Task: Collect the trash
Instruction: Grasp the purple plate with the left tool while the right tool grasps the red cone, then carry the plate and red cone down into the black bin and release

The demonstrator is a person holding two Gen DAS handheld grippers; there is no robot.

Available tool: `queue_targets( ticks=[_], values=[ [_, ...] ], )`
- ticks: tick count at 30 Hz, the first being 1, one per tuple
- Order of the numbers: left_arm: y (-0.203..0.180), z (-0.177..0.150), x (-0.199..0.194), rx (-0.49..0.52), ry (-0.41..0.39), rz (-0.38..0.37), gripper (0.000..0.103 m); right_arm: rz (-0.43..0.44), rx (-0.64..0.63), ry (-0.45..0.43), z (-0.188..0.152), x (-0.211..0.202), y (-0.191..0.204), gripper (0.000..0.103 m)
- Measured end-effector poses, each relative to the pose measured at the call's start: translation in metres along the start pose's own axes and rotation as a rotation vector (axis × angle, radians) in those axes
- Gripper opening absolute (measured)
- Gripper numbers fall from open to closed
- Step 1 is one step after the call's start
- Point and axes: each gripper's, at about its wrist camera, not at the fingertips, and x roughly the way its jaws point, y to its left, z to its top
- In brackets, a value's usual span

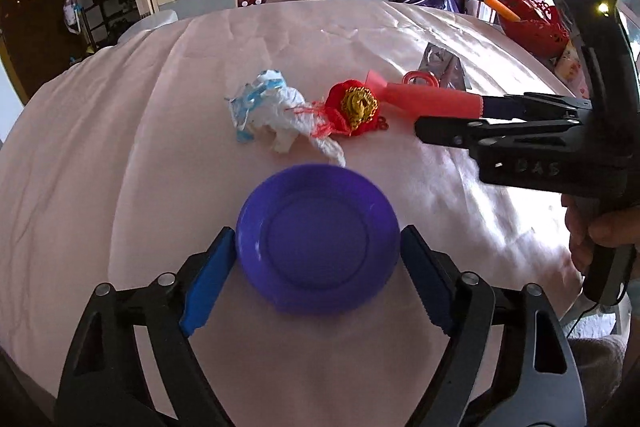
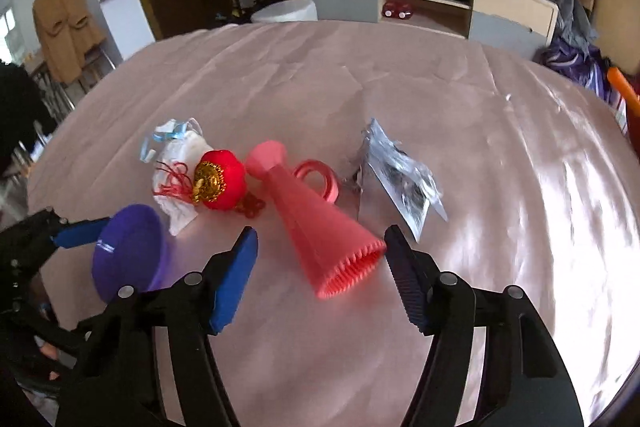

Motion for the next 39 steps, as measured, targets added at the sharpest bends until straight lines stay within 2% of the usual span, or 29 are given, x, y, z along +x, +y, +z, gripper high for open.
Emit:
queue_targets(
  ticks=[2, 4, 14, 18, 27, 35, 39],
  values=[
    [-0.001, 0.003, 0.002, 0.006, -0.001, -0.005, 0.076, -0.004, -0.012, 0.003, 0.003, 0.002, 0.003, 0.063],
    [-0.003, 0.003, 0.003, 0.016, -0.002, -0.002, 0.075, -0.010, -0.019, 0.002, 0.003, 0.001, 0.006, 0.050],
    [-0.008, -0.006, -0.018, 0.035, -0.023, -0.003, 0.074, -0.008, -0.025, -0.018, -0.011, -0.025, 0.009, 0.039],
    [-0.014, -0.011, -0.041, 0.052, -0.055, 0.014, 0.074, -0.020, -0.029, -0.049, -0.019, -0.050, 0.009, 0.038],
    [-0.033, -0.035, -0.090, 0.073, -0.103, 0.013, 0.074, 0.010, -0.017, -0.137, -0.051, -0.119, 0.016, 0.038],
    [-0.048, -0.080, -0.123, 0.078, -0.122, -0.014, 0.074, 0.037, -0.034, -0.168, -0.102, -0.163, 0.033, 0.038],
    [-0.050, -0.105, -0.129, 0.059, -0.118, -0.066, 0.074, 0.057, -0.038, -0.153, -0.129, -0.167, 0.041, 0.038]
  ],
)
